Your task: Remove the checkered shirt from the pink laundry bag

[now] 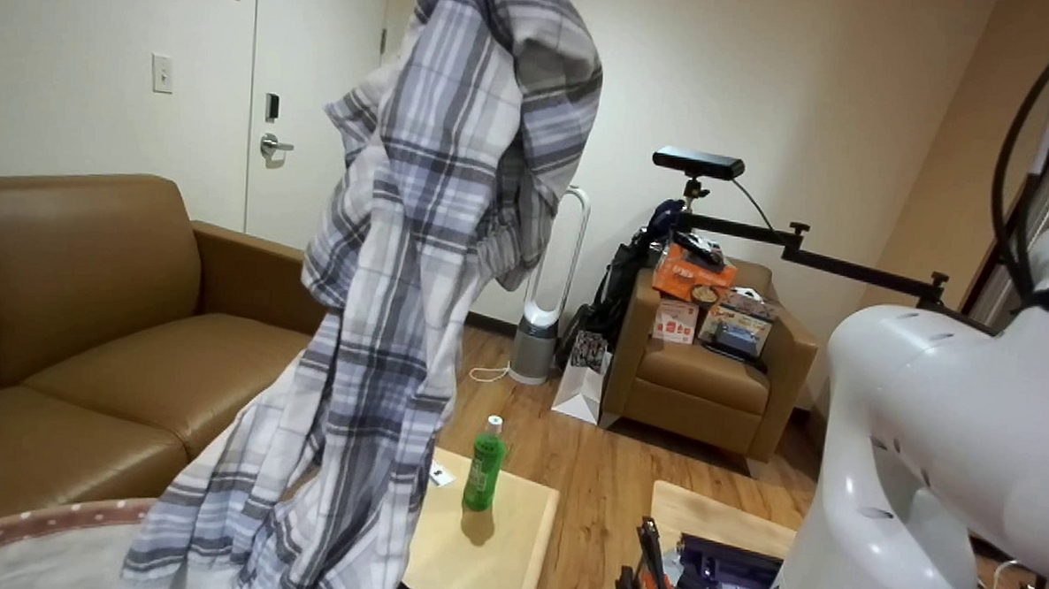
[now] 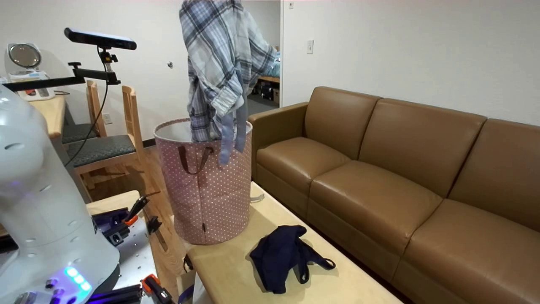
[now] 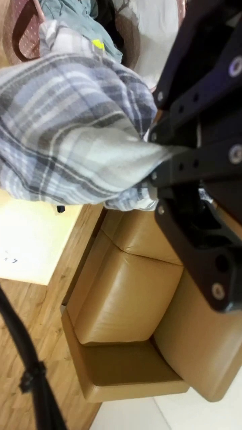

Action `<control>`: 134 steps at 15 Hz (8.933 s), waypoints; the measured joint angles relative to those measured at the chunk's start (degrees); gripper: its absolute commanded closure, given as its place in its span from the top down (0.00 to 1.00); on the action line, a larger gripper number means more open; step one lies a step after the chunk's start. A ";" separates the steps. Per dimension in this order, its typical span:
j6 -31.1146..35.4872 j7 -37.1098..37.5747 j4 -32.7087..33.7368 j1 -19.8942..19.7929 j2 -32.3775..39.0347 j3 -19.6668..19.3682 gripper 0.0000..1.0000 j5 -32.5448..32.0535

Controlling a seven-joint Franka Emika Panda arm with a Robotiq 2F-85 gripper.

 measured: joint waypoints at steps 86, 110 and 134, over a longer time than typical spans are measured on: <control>44.90 -6.19 -16.65 -12.77 38.91 5.40 1.00 20.10; 34.08 -19.11 -18.36 -1.91 38.33 7.10 0.32 20.84; 33.77 -19.03 -16.53 -1.94 37.50 6.90 0.03 18.72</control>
